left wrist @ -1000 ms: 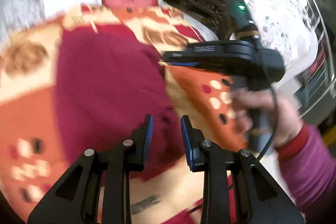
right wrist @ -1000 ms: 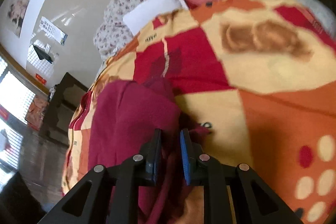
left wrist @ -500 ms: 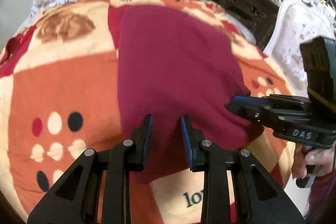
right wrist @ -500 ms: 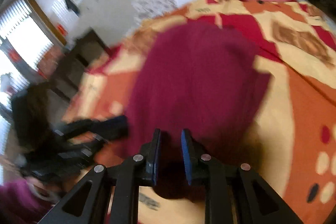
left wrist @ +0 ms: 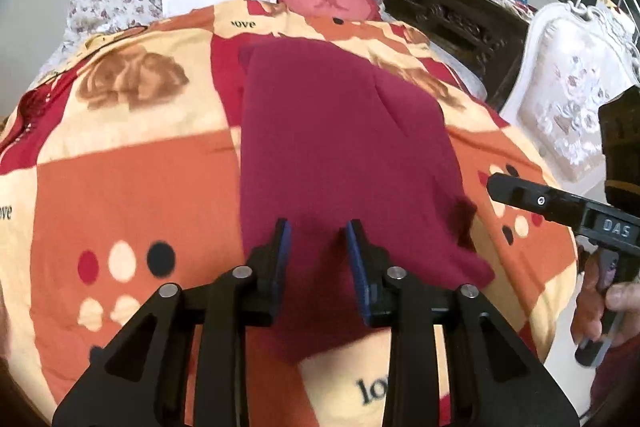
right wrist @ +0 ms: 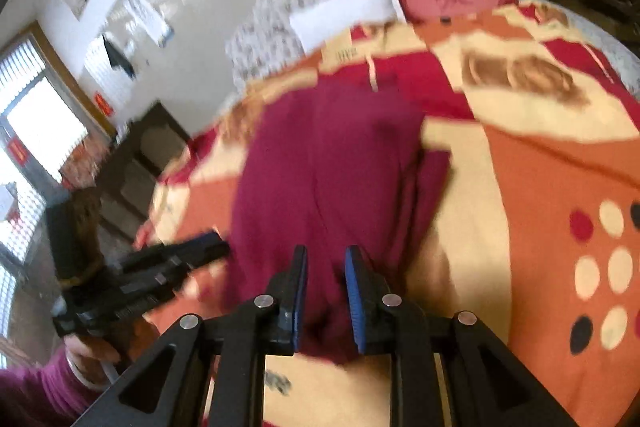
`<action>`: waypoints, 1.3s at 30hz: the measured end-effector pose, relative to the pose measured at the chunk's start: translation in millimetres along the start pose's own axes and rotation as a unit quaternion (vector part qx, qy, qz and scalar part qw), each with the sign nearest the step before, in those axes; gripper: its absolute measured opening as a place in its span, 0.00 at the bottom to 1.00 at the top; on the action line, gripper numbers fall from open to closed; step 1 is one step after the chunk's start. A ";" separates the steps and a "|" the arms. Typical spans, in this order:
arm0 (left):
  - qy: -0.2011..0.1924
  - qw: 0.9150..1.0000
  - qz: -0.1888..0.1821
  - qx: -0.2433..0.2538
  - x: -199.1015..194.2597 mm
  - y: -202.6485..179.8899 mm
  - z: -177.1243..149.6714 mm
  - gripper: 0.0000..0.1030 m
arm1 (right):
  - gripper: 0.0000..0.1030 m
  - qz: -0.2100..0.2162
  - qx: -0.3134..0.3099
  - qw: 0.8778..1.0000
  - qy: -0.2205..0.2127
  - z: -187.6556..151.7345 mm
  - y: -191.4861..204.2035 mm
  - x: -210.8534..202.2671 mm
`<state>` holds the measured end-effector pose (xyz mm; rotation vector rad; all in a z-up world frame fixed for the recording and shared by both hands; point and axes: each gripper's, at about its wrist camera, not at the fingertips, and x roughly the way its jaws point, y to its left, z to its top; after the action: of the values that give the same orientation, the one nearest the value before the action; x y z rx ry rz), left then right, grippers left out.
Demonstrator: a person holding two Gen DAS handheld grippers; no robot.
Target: Fold small clothes
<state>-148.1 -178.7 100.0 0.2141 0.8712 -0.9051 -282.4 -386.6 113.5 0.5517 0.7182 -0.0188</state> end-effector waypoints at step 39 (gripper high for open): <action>0.007 0.992 -0.089 -0.086 44.6 47.3 25.3 0.70 | 0.72 0.011 0.090 0.996 0.017 1.3 -60.7 53.0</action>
<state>-83.8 -188.7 74.9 -0.0061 0.9871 -0.9889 -253.6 -430.4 52.3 0.7331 0.7486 -0.0542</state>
